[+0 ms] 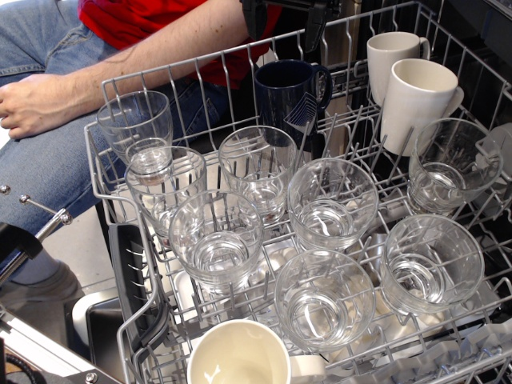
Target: Pick up glass cup
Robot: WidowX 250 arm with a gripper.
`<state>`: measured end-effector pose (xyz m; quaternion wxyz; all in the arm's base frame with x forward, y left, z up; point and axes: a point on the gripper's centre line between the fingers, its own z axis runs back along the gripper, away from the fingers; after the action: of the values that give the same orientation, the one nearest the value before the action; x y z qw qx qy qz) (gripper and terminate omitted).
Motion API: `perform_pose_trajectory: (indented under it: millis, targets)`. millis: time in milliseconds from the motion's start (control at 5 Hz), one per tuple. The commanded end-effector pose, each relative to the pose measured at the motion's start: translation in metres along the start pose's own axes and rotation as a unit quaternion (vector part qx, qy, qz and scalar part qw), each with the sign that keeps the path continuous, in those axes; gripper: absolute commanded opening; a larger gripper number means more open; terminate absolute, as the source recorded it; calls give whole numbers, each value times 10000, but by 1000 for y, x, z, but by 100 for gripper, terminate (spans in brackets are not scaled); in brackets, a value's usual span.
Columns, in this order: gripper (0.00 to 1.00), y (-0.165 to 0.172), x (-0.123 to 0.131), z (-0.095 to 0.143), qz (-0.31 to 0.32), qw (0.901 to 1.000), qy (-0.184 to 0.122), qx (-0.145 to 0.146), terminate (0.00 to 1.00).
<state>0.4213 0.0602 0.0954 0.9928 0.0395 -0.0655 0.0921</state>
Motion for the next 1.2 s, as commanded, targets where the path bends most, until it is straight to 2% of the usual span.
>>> perform_pose_trajectory:
  millis: [0,200,400,600,1000]
  targets:
    - [100,0,0,0,0,10000,0,0,0]
    - [100,-2,2,-21,668,9968,-239,358,0]
    - [100,1,-1,-43,1072,9924,-382,465,0]
    - [100,-1,-5,-62,1520,9866,-488,333,0]
    - [100,-12,2,-96,1836,9799,-406,671,0]
